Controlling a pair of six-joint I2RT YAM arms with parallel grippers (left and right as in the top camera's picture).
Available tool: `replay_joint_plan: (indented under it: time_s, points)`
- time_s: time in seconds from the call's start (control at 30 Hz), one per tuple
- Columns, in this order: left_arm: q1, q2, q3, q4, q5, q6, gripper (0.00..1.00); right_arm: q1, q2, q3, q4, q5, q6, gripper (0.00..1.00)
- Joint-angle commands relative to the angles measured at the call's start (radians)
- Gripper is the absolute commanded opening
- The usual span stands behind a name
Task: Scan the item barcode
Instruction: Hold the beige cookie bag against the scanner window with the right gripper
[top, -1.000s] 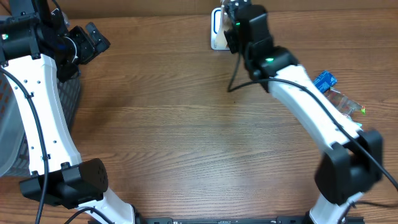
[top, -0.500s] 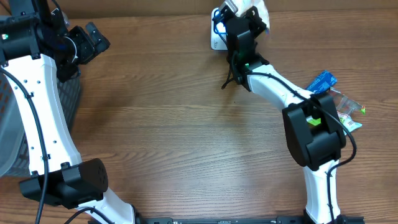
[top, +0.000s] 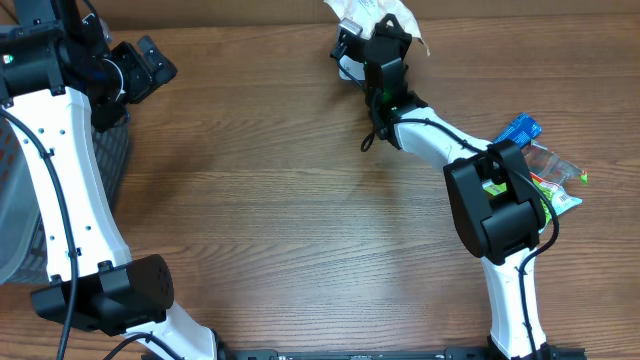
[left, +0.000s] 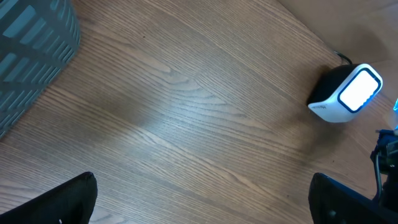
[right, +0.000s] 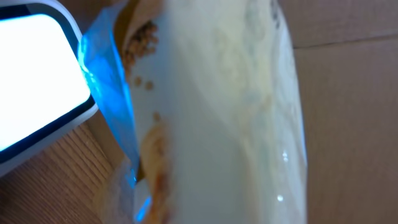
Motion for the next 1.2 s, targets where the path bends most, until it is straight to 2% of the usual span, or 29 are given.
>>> replay_joint_plan:
  time_s: [0.0,0.1,0.3,1.17]
  points:
    - [-0.006,-0.003,0.019,0.001,0.008,-0.014,1.0,-0.033,0.003,0.01,0.012,-0.031,-0.02,0.04]
    - [-0.006,-0.003,0.019,0.001,0.008,-0.014,1.0,-0.055,0.003,0.01,0.008,-0.031,-0.02,0.04]
    - [-0.006,-0.003,0.019,0.001,0.008,-0.014,1.0,-0.077,0.003,0.01,-0.122,-0.057,-0.019,0.04]
    - [-0.006,-0.003,0.019,0.001,0.008,-0.014,1.0,-0.05,0.014,0.01,-0.121,-0.054,-0.019,0.04]
